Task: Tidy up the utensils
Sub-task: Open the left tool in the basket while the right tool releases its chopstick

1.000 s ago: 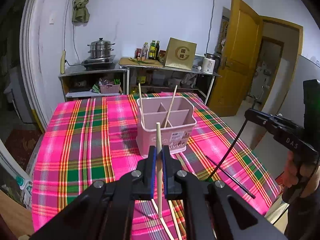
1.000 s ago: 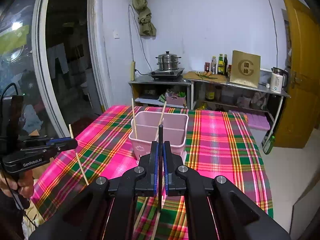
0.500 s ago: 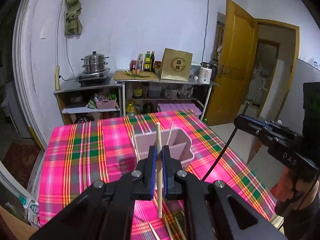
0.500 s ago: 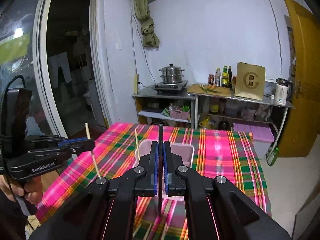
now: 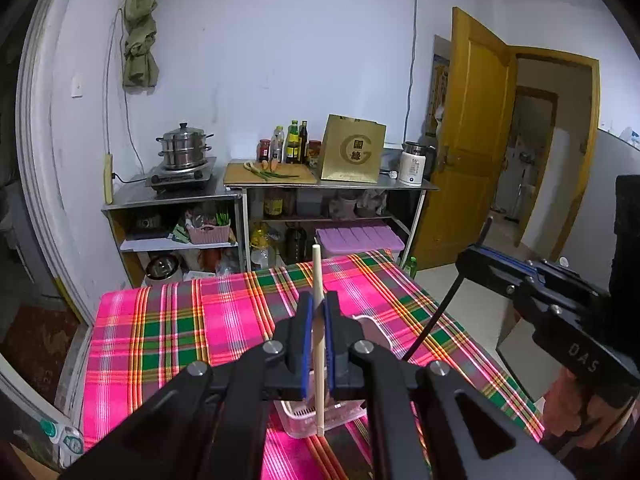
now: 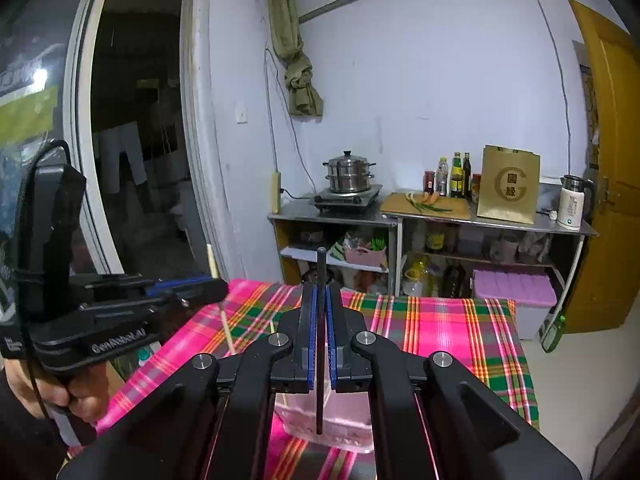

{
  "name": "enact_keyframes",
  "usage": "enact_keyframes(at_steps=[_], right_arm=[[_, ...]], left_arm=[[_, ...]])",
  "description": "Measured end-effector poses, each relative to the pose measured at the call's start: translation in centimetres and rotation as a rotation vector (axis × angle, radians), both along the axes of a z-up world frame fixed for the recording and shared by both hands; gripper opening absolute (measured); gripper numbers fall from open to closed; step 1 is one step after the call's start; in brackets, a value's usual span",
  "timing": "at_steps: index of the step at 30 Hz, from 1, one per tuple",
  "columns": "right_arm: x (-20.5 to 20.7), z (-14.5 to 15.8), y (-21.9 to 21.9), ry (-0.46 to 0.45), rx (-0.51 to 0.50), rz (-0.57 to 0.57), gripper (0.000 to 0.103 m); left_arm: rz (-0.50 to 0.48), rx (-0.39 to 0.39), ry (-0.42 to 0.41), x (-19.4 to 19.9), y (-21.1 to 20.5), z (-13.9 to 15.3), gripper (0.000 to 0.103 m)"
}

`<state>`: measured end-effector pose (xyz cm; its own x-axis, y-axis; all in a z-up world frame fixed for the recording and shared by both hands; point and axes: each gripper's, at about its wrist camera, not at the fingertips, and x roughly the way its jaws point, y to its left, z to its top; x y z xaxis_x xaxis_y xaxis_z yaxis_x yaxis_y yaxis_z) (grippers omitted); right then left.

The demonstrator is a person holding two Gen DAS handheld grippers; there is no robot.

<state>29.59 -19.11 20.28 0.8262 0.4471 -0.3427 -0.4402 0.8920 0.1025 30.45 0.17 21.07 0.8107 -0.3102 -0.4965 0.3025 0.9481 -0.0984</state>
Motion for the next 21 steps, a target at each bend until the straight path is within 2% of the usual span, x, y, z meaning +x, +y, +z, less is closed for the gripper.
enact_keyframes(at_steps=[10,21], right_arm=[[3.2,-1.0,1.3,0.014,0.021,0.018,0.004],[5.7,-5.9,2.1,0.103,0.008,0.026,0.004]], left_arm=[[0.007,-0.001,-0.002,2.5,0.4,-1.6,0.006],[0.001,0.004,0.047,4.9,0.3,-6.0,0.006]])
